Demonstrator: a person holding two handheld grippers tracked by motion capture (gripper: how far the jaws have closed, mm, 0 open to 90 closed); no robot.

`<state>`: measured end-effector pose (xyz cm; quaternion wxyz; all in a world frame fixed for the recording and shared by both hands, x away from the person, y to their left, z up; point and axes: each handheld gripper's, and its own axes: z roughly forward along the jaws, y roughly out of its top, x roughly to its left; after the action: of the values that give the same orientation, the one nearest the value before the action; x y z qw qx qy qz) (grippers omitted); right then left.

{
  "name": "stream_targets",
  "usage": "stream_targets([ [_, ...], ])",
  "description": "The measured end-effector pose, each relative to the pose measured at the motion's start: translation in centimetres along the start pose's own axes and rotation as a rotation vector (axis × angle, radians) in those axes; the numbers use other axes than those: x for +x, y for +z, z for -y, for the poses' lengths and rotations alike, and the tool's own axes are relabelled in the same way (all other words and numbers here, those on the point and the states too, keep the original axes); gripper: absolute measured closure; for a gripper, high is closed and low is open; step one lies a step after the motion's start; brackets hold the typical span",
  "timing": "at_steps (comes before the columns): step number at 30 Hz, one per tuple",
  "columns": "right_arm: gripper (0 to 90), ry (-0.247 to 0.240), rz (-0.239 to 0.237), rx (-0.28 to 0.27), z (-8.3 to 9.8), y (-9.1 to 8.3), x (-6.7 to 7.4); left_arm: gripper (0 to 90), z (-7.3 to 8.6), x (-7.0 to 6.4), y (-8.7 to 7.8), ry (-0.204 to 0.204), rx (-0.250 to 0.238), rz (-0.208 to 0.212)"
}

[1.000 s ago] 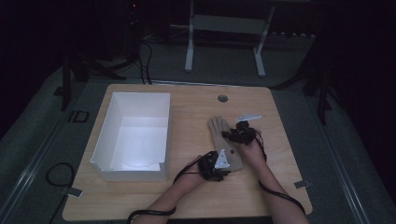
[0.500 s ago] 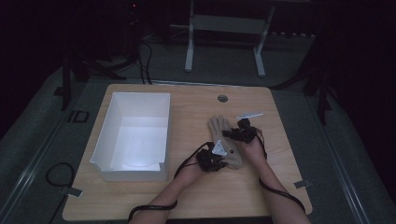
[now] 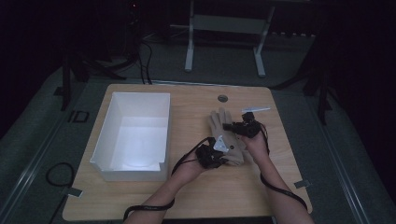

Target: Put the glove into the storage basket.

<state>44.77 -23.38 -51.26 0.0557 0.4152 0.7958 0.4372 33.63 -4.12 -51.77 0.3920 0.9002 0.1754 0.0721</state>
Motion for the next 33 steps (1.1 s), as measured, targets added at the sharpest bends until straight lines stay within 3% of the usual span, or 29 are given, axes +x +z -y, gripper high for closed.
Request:
stream_targets([
  [4,71.7,-0.013,-0.009,-0.018,-0.8,-0.9,0.4,82.7,-0.8,-0.1,-1.2,0.01,0.004,-0.004],
  [11,71.7,-0.009,-0.03,-0.073,-2.1,-2.9,1.1,82.5,-2.2,-0.2,-3.4,0.037,-0.032,-0.004],
  [15,71.7,-0.036,-0.02,-0.082,-3.3,-4.0,1.9,82.5,-3.1,-0.2,-4.8,0.052,-0.035,-0.013],
  [25,71.7,-0.044,-0.043,-0.133,-5.3,-5.3,3.4,82.4,-4.6,0.1,-8.5,0.076,0.003,-0.053],
  [33,71.6,-0.058,-0.048,-0.161,-7.2,-5.2,5.4,82.3,-4.2,0.4,-10.6,0.077,0.004,-0.091],
])
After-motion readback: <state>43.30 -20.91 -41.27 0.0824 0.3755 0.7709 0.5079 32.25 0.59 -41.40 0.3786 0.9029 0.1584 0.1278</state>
